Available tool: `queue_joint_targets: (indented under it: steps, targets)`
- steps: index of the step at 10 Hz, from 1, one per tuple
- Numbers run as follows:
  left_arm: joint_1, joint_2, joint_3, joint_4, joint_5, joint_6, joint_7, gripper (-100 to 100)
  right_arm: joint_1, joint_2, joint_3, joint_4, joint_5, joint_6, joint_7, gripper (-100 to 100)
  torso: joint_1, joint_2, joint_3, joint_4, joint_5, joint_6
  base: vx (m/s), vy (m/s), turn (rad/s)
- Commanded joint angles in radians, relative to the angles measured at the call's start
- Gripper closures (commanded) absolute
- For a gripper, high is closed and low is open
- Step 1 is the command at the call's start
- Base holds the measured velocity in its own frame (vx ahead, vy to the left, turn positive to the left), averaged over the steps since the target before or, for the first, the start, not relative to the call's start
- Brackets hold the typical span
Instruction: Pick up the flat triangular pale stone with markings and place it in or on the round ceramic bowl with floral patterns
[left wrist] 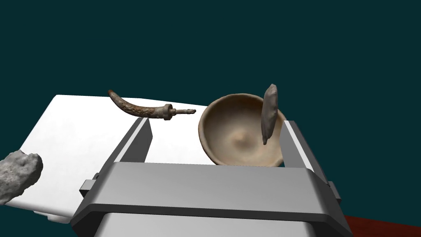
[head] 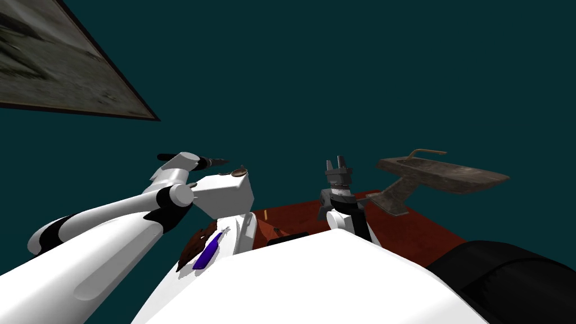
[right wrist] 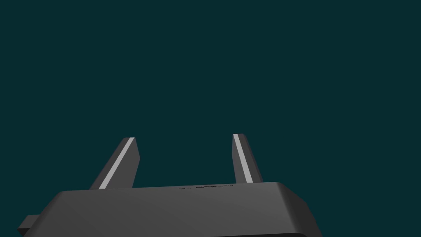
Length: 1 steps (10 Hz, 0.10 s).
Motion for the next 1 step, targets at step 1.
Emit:
queue_joint_targets:
  steps: [1]
  targets:
    - [0.000, 0.000, 0.000, 0.000, 0.000, 0.000, 0.000, 0, 0.000, 0.000, 0.000, 0.000, 0.000, 0.000, 0.000, 0, 0.000, 0.000, 0.000, 0.000, 0.000, 0.000, 0.000, 0.000, 0.000]
